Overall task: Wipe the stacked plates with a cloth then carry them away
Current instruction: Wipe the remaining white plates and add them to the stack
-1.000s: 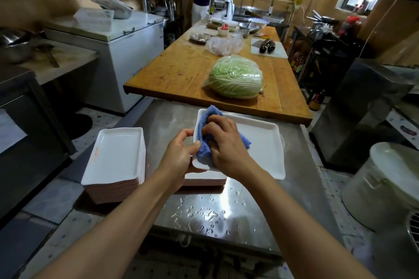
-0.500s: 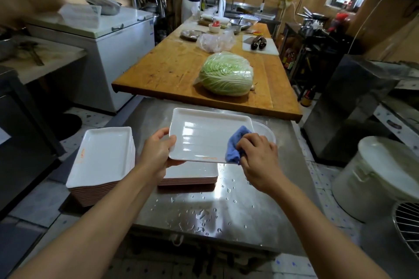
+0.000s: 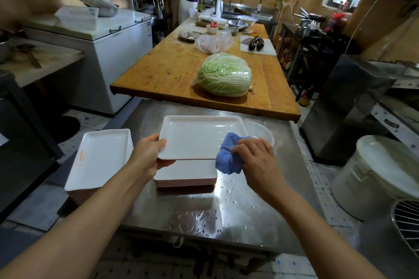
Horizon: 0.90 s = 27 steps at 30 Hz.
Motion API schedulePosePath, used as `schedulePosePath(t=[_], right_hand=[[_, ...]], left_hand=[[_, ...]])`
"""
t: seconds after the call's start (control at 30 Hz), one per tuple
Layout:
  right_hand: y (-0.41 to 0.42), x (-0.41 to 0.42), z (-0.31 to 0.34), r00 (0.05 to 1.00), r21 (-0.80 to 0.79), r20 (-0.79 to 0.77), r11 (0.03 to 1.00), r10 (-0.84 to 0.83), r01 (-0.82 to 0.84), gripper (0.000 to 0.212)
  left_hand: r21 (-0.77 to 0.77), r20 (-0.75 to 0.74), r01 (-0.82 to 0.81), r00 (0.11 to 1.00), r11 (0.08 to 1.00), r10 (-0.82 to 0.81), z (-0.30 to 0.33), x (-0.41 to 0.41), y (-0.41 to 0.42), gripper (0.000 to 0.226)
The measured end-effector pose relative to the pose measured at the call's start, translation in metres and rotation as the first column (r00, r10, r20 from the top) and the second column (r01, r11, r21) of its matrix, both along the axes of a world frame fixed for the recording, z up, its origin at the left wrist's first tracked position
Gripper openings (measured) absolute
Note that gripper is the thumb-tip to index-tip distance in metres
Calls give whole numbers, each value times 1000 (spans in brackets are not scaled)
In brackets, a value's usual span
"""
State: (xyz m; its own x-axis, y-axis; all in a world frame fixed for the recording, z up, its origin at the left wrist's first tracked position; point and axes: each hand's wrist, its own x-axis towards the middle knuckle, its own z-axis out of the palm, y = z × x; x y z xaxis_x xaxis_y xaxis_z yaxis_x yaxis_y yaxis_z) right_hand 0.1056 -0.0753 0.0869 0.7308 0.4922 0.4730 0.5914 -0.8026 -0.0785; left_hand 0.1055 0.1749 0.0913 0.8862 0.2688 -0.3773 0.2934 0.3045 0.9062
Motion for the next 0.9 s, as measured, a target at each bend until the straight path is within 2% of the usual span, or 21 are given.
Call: schedulePosePath(t=[0.2, 0.27, 0.33, 0.37, 0.4, 0.47, 0.53, 0.57, 0.67, 0.73, 0.8, 0.9], right_hand=[[5, 1, 5, 997, 118, -65, 993, 29, -21, 45], [4, 1, 8, 997, 127, -76, 992, 34, -24, 45], [3, 2, 13, 995, 125, -87, 992, 43, -32, 44], [2, 2, 16, 995, 120, -95, 992, 43, -32, 44], [3, 3, 19, 994, 113, -104, 993, 45, -33, 44], [4, 5, 27, 989, 94, -143, 995, 43, -29, 43], [5, 8, 35, 984, 71, -173, 997, 30, -18, 39], [6, 9, 38, 983, 61, -180, 998, 33, -22, 39], [9, 10, 48, 978, 68, -196, 996, 64, -52, 43], [11, 11, 55, 979, 89, -182, 993, 90, -75, 44], [13, 10, 61, 980, 159, -169, 984, 108, -81, 35], [13, 9, 68, 986, 361, -135, 932, 93, -38, 22]], left_hand=[[-92, -82, 34, 996, 995, -42, 6, -4, -3, 19], [2, -90, 105, 991, 995, -104, 8, -4, -3, 25], [225, -119, 178, 981, 958, -154, 7, -1, -3, 36], [413, -131, 212, 976, 885, -173, 6, 2, -3, 44], [610, -136, 233, 972, 757, -190, 5, 3, -4, 55], [868, -83, 192, 965, 459, -247, 9, 1, -10, 73], [982, 24, 53, 914, 179, -405, 14, -1, -23, 76], [997, 40, -5, 874, 74, -485, 15, -1, -31, 71], [994, 4, -65, 838, -92, -546, 17, -1, -51, 51], [986, 62, -131, 862, -103, -502, 20, -2, -56, 34], [982, 162, -190, 869, -12, -468, 25, -4, -56, 20], [980, 195, -187, 860, 65, -472, 26, -6, -53, 13]])
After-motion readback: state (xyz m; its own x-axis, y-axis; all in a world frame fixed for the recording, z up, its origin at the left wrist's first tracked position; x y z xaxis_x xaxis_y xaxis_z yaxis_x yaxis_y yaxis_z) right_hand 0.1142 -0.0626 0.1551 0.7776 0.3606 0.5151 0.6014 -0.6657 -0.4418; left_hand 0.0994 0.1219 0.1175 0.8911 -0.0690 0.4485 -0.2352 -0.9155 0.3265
